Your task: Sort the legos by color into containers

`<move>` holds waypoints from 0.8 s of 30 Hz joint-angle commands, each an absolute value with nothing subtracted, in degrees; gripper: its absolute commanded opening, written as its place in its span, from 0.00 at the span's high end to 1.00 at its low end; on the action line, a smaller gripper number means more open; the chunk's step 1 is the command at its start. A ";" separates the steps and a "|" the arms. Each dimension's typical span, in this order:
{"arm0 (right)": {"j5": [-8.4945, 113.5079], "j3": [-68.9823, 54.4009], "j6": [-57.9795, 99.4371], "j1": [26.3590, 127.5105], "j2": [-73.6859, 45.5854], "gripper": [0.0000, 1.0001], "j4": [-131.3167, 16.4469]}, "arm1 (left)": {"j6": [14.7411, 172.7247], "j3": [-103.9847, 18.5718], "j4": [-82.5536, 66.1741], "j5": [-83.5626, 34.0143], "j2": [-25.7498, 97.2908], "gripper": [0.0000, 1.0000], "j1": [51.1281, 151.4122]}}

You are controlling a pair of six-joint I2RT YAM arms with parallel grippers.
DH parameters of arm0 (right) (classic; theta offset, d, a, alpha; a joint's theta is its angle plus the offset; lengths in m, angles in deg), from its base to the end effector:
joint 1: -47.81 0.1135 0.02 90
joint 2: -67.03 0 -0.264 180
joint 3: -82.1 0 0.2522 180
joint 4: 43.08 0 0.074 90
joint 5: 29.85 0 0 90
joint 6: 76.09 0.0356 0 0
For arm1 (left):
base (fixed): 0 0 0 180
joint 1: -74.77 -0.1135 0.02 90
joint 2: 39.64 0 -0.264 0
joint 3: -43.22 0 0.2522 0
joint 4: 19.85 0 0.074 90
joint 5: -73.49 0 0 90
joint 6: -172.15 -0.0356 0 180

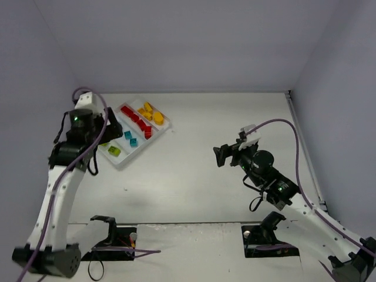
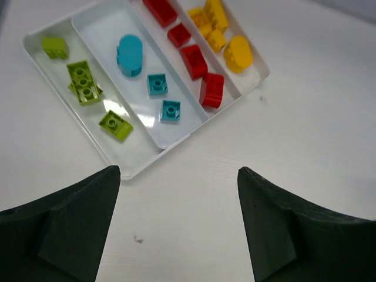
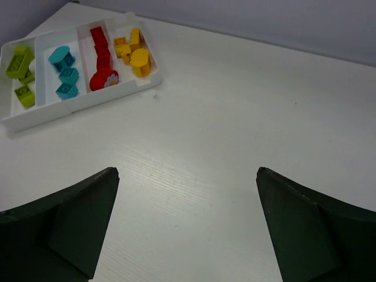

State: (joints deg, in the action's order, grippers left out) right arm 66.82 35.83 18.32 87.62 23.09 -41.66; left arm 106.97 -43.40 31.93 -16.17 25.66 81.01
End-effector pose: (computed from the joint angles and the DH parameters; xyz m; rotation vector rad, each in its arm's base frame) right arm 0.1494 0.1191 0.3141 -0.3735 1.4827 0.5309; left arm 0.2377 -0.0258 0.3895 -0.3456 2.0902 -0.3184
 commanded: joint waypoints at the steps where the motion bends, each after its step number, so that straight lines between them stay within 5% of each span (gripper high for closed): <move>1: 76.04 30.65 25.67 87.80 27.21 0.00 -47.93 | 105.09 -38.76 35.83 -13.44 12.80 0.25 80.75; 11: 88.61 28.88 32.62 87.71 39.68 0.00 -58.58 | 106.93 -31.36 42.34 -8.43 -15.97 0.21 80.84; 24: 94.86 30.90 37.55 87.71 51.65 0.00 -60.71 | 108.78 -25.48 39.36 -6.14 -21.88 0.20 80.84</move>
